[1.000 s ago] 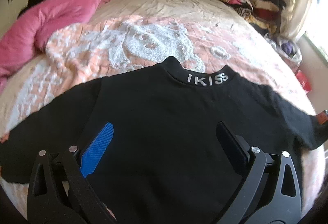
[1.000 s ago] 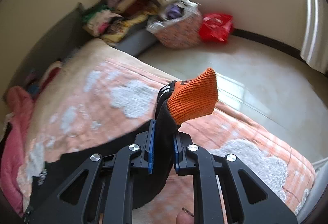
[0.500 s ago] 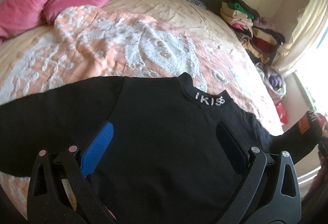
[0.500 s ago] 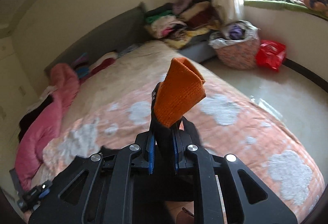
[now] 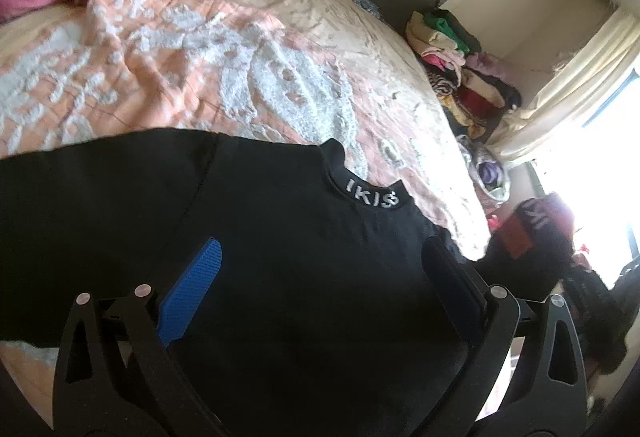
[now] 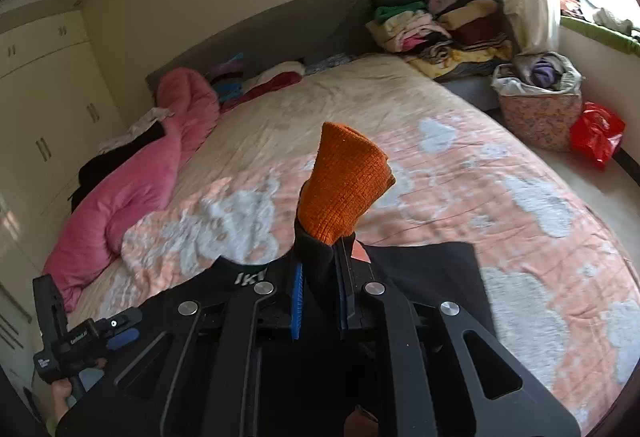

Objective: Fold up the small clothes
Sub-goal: 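Lift the sleeve with the right tool and fold it across the sweatshirt body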

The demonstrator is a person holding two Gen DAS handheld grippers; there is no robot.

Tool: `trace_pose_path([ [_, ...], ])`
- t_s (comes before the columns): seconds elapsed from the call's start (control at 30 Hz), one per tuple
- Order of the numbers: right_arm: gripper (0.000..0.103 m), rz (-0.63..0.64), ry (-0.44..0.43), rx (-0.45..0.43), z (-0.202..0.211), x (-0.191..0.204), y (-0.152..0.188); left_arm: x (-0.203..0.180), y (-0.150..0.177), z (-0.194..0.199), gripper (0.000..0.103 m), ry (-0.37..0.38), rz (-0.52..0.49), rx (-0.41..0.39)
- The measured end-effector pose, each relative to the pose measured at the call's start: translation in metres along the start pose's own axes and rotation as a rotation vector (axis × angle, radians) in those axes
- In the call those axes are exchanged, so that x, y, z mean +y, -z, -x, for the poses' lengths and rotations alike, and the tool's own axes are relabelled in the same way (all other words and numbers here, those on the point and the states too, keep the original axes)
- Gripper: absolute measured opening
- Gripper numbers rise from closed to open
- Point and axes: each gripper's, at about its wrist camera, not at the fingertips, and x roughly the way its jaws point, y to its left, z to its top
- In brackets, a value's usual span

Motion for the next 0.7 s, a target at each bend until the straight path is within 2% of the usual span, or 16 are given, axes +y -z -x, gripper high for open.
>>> trace_pose_path([
  [0.2,0.012,0.042,-0.042,0.041,-0.023,0.033,0.015,0.007,-0.002,-0.001,0.094,0.075,0.043,0.027],
  [0.7,0.012,0.120,-0.142,0.182,-0.076,0.091,0.067,0.026,0.000,-0.019,0.094,0.113,0.109,0.095],
])
